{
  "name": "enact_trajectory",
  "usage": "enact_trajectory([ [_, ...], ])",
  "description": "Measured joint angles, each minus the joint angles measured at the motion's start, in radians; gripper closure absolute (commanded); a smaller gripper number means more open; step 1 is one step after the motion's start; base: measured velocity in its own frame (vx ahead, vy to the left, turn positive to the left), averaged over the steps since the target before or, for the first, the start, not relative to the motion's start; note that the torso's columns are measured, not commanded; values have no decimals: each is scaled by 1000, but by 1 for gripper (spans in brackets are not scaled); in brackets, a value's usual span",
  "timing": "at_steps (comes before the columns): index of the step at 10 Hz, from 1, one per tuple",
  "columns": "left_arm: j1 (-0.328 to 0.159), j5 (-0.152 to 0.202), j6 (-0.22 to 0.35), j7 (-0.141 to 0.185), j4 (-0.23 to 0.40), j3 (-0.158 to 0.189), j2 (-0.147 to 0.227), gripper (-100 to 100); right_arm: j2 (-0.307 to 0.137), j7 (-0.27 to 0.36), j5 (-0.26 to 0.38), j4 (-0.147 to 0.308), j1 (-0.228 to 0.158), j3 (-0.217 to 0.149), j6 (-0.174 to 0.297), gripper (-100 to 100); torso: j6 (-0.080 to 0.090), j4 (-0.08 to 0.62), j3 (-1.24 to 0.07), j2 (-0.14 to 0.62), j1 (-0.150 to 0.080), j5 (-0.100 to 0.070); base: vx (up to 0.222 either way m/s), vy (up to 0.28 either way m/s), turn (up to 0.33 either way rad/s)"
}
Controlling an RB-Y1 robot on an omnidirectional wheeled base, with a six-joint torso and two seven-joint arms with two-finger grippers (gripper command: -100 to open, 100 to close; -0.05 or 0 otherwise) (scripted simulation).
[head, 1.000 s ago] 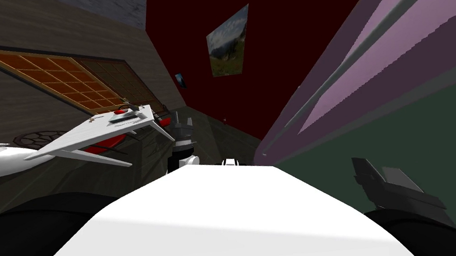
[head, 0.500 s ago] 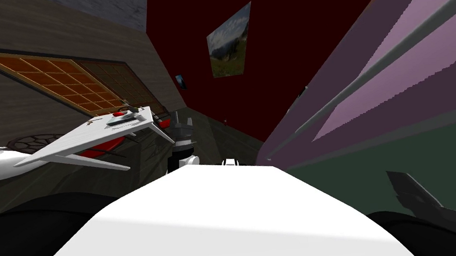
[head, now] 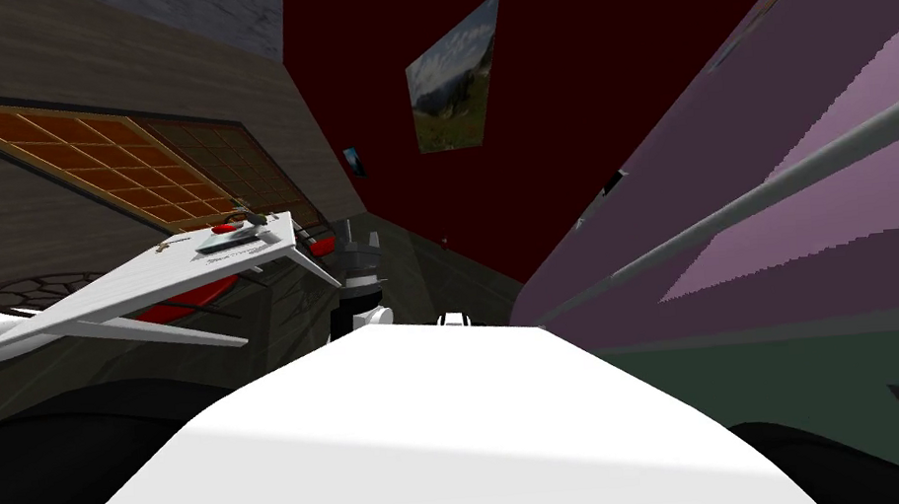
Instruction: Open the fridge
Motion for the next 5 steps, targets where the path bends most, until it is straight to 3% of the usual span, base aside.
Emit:
enact_trajectory([
  [5,0,0,0,0,0,0,0,0,-3,100,-5,61,109,-124,-65,-100,1,-1,0,-2,1,-2,129,35,-24],
])
